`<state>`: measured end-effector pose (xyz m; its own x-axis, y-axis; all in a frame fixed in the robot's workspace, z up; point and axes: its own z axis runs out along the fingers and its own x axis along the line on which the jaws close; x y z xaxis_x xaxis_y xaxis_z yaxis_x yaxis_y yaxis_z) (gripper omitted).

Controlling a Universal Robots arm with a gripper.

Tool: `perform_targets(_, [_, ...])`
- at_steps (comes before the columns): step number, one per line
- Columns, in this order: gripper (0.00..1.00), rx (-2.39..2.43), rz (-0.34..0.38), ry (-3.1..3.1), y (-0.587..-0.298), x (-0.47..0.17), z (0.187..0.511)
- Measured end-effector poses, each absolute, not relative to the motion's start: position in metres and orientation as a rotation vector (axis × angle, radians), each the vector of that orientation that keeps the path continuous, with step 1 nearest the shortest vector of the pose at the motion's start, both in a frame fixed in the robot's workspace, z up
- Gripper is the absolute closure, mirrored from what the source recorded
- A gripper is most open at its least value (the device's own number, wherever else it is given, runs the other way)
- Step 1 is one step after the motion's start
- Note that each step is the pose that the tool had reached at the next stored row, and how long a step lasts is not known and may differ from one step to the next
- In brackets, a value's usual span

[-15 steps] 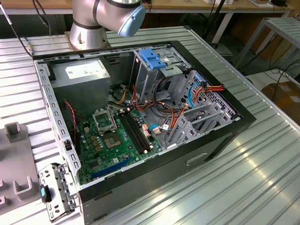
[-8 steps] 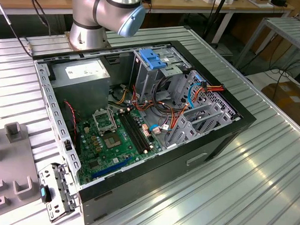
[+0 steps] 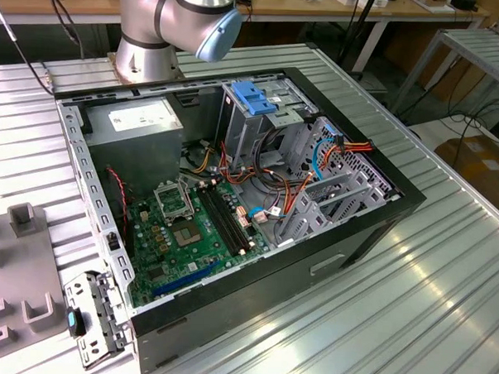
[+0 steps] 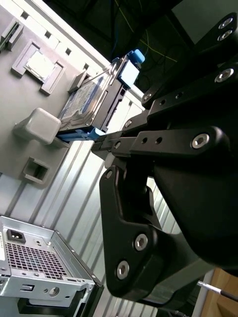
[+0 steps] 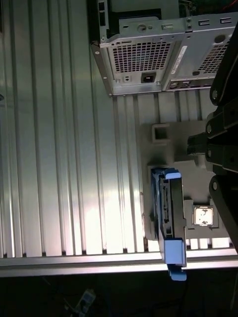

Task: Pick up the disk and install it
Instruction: 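Reach for the disk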

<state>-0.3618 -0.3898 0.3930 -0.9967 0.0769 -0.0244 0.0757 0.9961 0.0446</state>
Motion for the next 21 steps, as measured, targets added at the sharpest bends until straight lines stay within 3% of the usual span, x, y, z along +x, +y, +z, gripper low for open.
perform_targets(21, [0.89, 0.119, 0.068, 3.112, -0.390, -0.385, 0.393])
